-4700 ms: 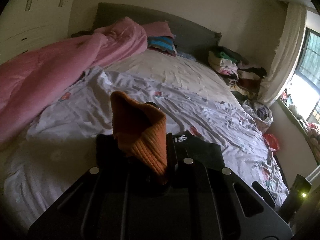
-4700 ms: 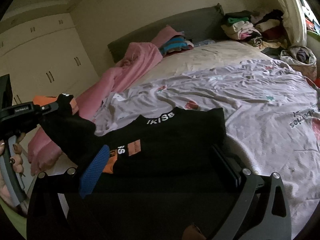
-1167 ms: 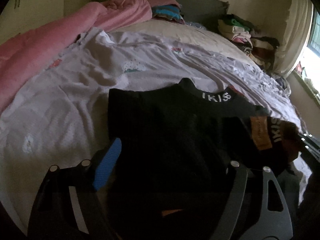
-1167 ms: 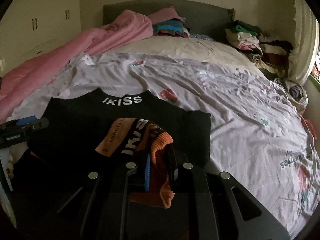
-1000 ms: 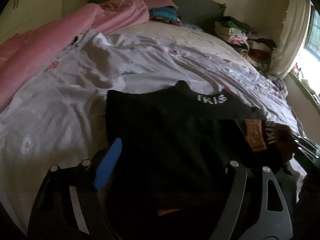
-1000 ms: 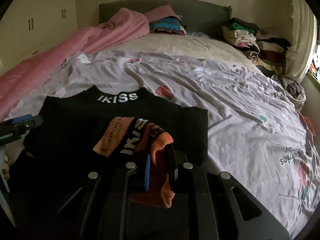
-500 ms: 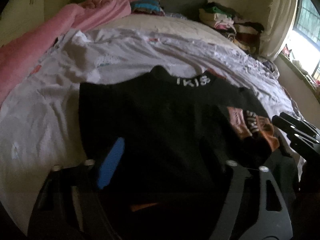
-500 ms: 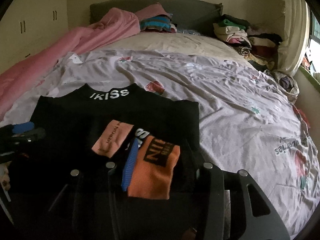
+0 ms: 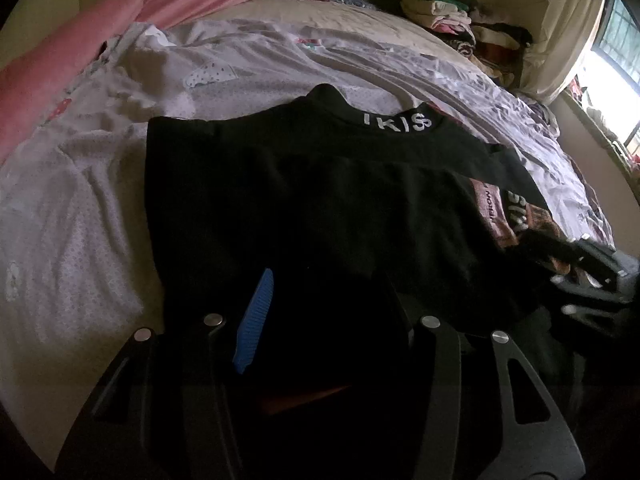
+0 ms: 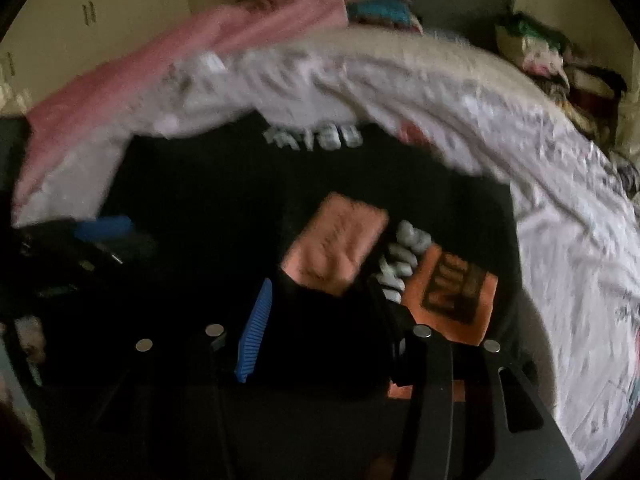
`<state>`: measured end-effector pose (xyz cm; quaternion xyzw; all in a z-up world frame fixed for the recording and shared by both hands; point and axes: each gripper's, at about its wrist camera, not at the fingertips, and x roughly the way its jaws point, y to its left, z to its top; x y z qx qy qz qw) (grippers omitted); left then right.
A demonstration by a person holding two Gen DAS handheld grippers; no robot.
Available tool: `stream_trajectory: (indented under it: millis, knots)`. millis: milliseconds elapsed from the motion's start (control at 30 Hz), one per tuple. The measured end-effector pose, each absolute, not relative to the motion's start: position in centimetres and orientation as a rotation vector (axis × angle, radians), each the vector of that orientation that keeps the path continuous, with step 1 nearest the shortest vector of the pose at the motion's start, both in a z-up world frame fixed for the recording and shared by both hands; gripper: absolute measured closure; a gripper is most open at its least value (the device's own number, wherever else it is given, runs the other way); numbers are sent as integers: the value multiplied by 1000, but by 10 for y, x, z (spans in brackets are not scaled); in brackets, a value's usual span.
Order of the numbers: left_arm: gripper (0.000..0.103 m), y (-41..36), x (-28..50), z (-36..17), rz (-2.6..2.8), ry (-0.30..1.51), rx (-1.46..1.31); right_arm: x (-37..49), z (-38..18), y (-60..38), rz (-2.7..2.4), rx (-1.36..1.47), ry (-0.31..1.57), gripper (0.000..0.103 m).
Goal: Fold small clothes
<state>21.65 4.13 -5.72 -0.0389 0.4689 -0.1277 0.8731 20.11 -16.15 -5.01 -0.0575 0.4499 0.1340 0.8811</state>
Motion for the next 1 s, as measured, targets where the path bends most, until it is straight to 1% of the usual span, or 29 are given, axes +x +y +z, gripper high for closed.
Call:
stream_trajectory:
  millis: [167, 367, 400, 467, 567, 633, 667, 800, 867, 900, 1000]
  knots:
    - [60, 40, 217, -57, -268, 984, -78, 195, -59, -177, 278, -84, 929, 58]
    - [60, 41, 216, -57, -270, 985, -77, 191, -60, -174, 248, -92, 910, 58]
    - [60, 41, 216, -57, -270, 984, -78, 190, -58, -174, 248, -85, 900, 56]
    - [60, 41, 216, -56, -270, 983, -75, 186, -53, -177, 253, -63, 880, 56]
    - [60, 39, 215, -54, -270, 979, -68, 180, -46, -183, 244, -33, 853, 45]
    - [57, 39, 213, -51, -274, 975, -67, 177, -42, -187, 239, -16, 842, 44]
    - [54, 38, 212, -50, -279, 973, -71, 177, -41, -188, 237, -11, 839, 41]
    - [52, 38, 209, -44, -289, 962, -85, 171, -37, -192, 221, -3, 823, 26]
    - [50, 38, 208, -40, -289, 947, -86, 168, -35, -193, 215, 3, 812, 20]
    - [47, 39, 207, -38, -287, 942, -88, 167, -34, -194, 213, 4, 807, 18]
    - [42, 40, 207, -34, -285, 927, -96, 165, -32, -195, 201, 1, 799, 17]
